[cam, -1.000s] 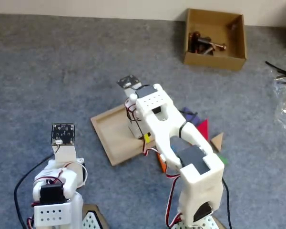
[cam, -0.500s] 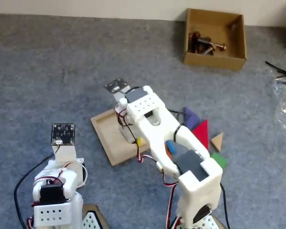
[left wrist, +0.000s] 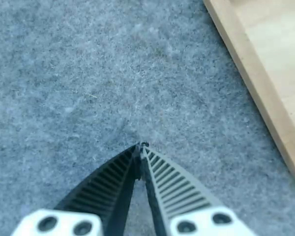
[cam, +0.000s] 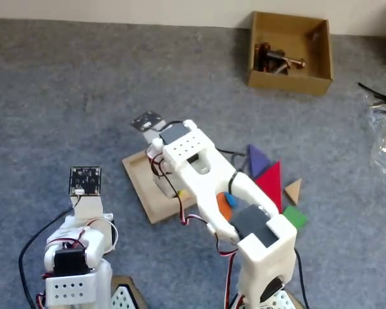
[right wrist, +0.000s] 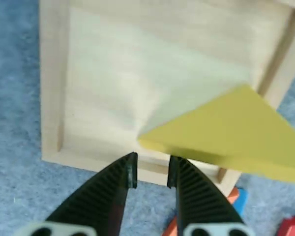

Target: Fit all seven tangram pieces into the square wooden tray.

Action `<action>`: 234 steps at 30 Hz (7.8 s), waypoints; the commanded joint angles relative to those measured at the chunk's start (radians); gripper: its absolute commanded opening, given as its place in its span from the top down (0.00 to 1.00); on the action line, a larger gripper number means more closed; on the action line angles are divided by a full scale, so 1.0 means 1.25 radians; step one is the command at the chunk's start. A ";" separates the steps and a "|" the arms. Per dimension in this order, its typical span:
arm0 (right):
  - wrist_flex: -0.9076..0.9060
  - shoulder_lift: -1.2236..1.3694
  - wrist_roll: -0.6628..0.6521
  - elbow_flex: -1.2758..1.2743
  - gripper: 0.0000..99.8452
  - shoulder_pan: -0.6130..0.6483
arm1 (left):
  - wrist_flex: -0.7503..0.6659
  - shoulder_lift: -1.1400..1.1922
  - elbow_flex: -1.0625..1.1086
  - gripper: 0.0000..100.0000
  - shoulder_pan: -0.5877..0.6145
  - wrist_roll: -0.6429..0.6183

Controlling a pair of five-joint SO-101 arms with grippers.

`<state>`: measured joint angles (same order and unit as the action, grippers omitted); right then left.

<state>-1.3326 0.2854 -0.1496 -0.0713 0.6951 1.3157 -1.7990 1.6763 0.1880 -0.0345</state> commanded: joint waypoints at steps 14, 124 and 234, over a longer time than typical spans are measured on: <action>0.067 -0.057 -0.058 0.055 0.90 0.017 | 0.006 0.006 0.017 1.00 0.007 -0.002; 0.147 0.035 -0.113 0.063 0.99 -0.091 | 0.006 0.006 0.017 1.00 0.007 -0.002; 0.165 0.087 -0.072 0.079 0.99 -0.174 | 0.006 0.006 0.017 1.00 0.007 -0.002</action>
<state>-1.1270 0.4051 -0.2478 0.0130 0.4987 1.3157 -1.7990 1.6763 0.1880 -0.0345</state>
